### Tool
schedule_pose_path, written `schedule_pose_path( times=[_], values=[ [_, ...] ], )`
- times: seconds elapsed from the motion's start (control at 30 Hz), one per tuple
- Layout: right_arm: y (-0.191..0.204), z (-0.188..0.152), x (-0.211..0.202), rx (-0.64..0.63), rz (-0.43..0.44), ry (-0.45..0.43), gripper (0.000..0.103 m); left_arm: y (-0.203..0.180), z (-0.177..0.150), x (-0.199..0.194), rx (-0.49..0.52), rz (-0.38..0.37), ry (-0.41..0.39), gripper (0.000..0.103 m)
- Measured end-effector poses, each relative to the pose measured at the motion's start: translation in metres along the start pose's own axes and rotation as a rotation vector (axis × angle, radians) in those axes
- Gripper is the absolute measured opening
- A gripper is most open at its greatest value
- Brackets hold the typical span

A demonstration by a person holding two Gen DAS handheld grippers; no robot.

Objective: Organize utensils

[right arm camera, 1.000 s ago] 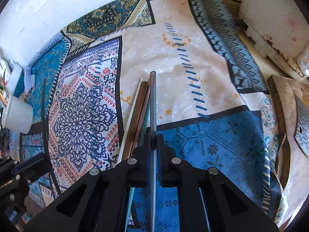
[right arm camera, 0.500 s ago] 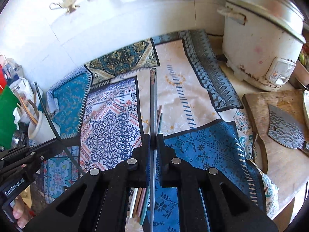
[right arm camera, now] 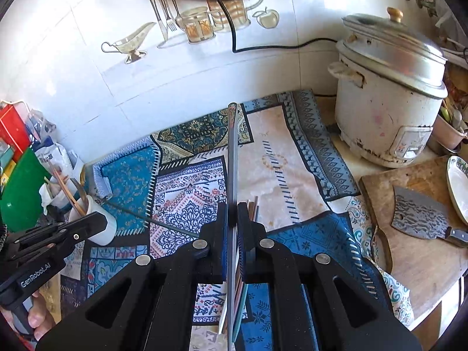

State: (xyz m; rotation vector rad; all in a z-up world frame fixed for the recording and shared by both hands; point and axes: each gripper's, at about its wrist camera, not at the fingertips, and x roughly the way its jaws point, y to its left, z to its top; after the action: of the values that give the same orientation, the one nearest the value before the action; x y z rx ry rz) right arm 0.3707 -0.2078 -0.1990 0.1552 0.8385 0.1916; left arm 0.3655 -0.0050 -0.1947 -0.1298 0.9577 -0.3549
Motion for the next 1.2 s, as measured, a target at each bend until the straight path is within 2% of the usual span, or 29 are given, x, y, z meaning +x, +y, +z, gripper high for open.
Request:
schedule_pose_path(
  times=[0.1,0.23,0.3,0.4,0.47,0.57,0.77,0.9,0.97,1.1,1.17,1.2],
  values=[
    [-0.001,0.001,-0.001,-0.002,0.007,-0.002,0.006,0.018,-0.002,0.011,-0.051,0.034,0.031,0.001],
    [-0.003,0.004,-0.003,-0.009,0.007,0.0,0.006,0.039,-0.003,0.043,-0.05,0.073,0.108,0.016],
    [-0.006,0.004,-0.003,-0.012,0.007,0.002,0.006,0.043,-0.004,0.066,-0.006,0.088,0.159,0.021],
    [-0.011,0.003,-0.003,-0.012,0.006,0.009,0.006,0.042,-0.007,0.104,0.112,0.14,0.238,0.026],
    [-0.016,0.002,-0.003,-0.008,0.003,0.017,0.006,0.04,-0.01,0.127,0.195,0.178,0.294,0.035],
    [-0.024,0.0,-0.003,0.002,-0.004,0.026,0.006,0.038,-0.015,0.155,0.292,0.201,0.357,0.039],
    [-0.037,-0.001,-0.003,0.038,-0.023,0.038,0.006,0.037,-0.017,0.18,0.411,0.217,0.405,0.046],
    [-0.04,-0.001,-0.002,0.052,-0.028,0.038,0.006,0.051,-0.009,0.185,0.33,0.15,0.454,0.046],
    [-0.04,-0.001,0.0,0.055,-0.027,0.041,0.006,0.059,-0.005,0.185,0.287,0.132,0.461,0.04],
    [-0.037,-0.001,0.004,0.054,-0.022,0.047,0.006,0.059,-0.004,0.183,0.281,0.123,0.475,0.031],
    [-0.035,-0.001,0.006,0.052,-0.018,0.049,0.006,0.051,-0.003,0.183,0.288,0.105,0.488,0.015],
    [-0.034,0.0,0.007,0.051,-0.017,0.049,0.006,0.046,-0.004,0.182,0.285,0.089,0.498,0.011]
  ],
)
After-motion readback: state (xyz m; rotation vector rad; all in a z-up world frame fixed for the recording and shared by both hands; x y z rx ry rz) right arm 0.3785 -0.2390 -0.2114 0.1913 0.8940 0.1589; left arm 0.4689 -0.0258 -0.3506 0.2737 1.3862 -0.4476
